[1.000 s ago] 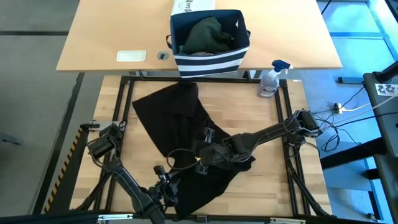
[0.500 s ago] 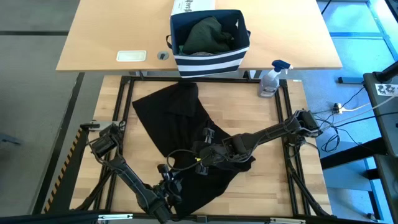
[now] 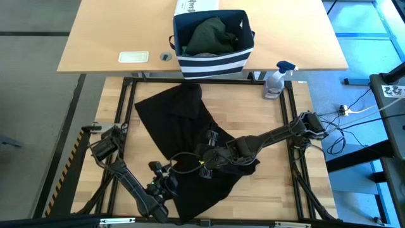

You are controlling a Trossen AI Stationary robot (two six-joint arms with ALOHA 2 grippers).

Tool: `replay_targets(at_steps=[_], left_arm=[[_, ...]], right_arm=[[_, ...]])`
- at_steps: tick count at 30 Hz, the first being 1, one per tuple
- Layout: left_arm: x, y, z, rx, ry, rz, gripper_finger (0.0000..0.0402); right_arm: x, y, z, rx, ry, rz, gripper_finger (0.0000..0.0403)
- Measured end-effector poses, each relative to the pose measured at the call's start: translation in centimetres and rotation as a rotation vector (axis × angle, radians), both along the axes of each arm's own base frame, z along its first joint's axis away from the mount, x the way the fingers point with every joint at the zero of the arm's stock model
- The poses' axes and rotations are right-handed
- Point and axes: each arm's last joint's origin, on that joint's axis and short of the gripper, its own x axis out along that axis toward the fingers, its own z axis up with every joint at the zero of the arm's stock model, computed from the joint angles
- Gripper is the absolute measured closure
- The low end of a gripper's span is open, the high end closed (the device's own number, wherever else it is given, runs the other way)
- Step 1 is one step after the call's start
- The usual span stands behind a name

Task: Fold Laundry from Bin
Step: Fold the black shirt

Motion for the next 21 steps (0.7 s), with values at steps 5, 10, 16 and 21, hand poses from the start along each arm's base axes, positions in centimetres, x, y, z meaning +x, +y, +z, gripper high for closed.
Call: replay_targets(at_steps=[5,10,16,21], left_arm=[[-0.05,0.03,0.00,-0.005,0.002,0.010,0.0248],[0.09,-0.11,-0.10,-0.021,-0.019,0.007,0.0248],[0.23,-0.26,-0.20,-0.034,-0.036,0.000,0.0248],[0.24,-0.26,-0.21,-0.034,-0.035,-0.001,0.0248]], right_arm=[[0.00,0.04,-0.02,0.006,0.003,0.008,0.0403],[0.00,0.05,-0.01,0.007,0.002,0.008,0.0403],[0.00,0.07,-0.01,0.011,0.003,0.013,0.0403],[-0.02,0.11,-0.01,0.011,0.004,0.014,0.0403]])
